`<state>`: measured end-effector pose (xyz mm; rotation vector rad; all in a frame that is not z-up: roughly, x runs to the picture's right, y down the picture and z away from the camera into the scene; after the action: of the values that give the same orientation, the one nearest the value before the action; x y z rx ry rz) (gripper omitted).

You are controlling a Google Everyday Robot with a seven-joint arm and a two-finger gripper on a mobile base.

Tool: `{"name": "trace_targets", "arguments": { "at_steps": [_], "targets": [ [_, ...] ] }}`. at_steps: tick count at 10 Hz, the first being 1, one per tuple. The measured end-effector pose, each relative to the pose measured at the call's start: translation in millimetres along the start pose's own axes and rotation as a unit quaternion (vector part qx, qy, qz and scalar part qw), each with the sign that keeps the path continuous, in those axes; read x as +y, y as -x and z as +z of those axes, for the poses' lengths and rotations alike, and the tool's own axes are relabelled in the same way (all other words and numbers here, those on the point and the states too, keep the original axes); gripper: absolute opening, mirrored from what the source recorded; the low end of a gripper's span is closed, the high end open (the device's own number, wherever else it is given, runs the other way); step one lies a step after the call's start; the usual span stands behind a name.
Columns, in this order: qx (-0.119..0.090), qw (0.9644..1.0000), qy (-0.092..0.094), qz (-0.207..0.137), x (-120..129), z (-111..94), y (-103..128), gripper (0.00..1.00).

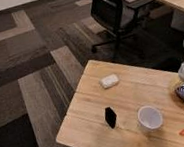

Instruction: Push the ceramic bowl across the table

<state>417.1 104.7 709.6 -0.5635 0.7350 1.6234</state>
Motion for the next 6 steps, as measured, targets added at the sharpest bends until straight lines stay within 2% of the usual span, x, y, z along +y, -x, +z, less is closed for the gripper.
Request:
{"name": "trace_targets", "arguments": {
  "at_steps": [1,3,6],
  "targets": [
    [-0.006,0.9995,0.0,-0.03,25,-3,10,0.65],
    [-0.02,0.998,0.009,-0.059,53,-5,26,0.65],
    [-0.017,0.9982,0.009,-0.057,52,-3,24,0.65]
  ]
}}
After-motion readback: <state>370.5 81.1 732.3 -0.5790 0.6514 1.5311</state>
